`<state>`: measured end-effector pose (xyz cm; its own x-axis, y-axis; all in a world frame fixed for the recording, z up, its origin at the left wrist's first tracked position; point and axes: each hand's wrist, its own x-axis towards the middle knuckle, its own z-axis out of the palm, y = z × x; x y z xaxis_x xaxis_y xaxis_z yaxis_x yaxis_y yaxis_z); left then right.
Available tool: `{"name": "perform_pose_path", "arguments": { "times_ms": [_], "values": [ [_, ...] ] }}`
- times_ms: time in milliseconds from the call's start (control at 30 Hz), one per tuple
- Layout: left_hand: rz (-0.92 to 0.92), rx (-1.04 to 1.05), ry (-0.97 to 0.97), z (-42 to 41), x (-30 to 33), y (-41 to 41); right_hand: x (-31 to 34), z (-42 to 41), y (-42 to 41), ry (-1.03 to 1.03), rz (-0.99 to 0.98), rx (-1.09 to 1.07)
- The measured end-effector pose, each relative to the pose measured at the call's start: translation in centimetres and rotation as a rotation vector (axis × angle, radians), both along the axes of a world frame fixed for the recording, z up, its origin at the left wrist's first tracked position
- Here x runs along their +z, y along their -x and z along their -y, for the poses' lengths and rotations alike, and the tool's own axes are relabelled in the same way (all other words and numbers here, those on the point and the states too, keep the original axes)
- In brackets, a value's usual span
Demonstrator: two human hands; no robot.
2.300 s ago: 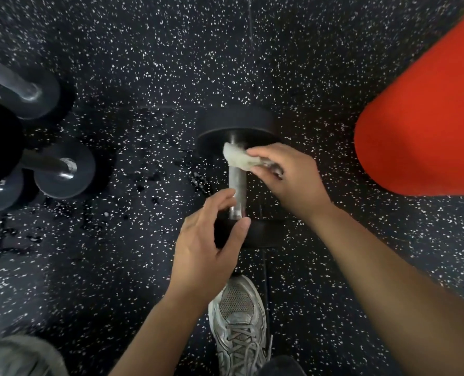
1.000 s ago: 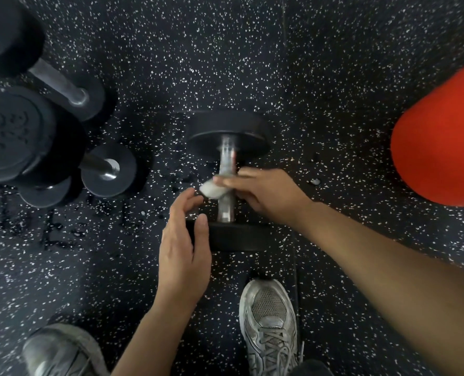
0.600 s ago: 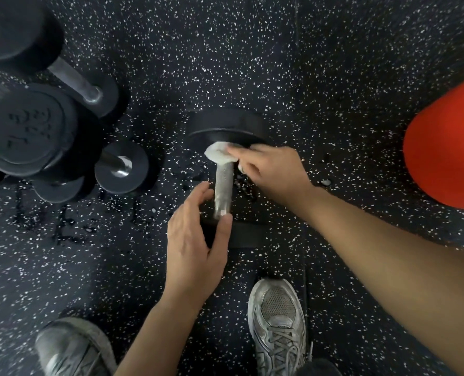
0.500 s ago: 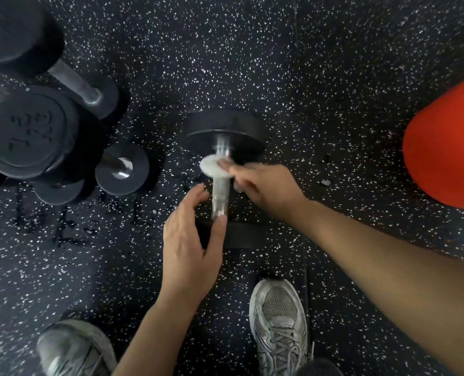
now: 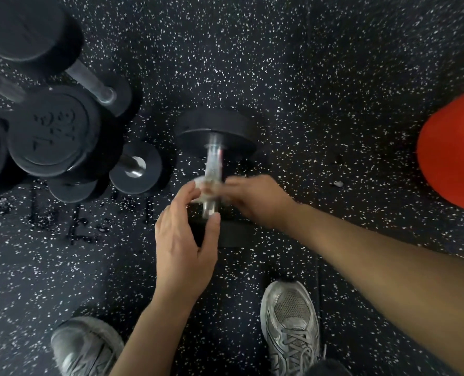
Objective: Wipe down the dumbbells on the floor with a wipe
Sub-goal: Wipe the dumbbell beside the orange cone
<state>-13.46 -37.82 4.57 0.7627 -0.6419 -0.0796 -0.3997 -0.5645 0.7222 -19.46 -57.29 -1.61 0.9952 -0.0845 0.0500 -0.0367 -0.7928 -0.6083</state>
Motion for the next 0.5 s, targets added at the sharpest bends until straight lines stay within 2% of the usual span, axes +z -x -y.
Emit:
{"name": "perform_pose_path", "arguments": {
  "times_ms": [67, 133, 267, 300, 367, 433, 500],
  "values": [
    [-0.019, 0.035, -0.011, -0.5, 0.0, -0.5, 0.2, -0.2, -0.3, 0.025, 0.035, 0.177],
    [-0.021, 0.044, -0.013, -0.9, -0.1, -1.0, 0.2, 0.2, -1.5, 0.137, 0.065, 0.241],
    [-0.037, 0.075, -0.023, -1.7, -0.2, -1.8, -0.1, 0.6, -3.5, 0.225, 0.065, -0.167],
    [-0.044, 0.090, -0.026, -1.8, -0.2, -1.9, -0.3, 0.2, -3.5, 0.211, 0.048, -0.206],
    [-0.065, 0.110, -0.023, -2.1, -0.2, -2.2, -0.7, -0.7, -3.0, 0.165, 0.012, -0.114],
    [-0.088, 0.128, -0.021, -2.4, -0.3, -2.6, -0.8, -1.4, -2.3, 0.126, 0.013, 0.087],
    [-0.103, 0.140, -0.019, -2.7, -0.3, -3.0, -0.6, -1.3, -2.4, 0.172, 0.032, 0.230]
  ]
}}
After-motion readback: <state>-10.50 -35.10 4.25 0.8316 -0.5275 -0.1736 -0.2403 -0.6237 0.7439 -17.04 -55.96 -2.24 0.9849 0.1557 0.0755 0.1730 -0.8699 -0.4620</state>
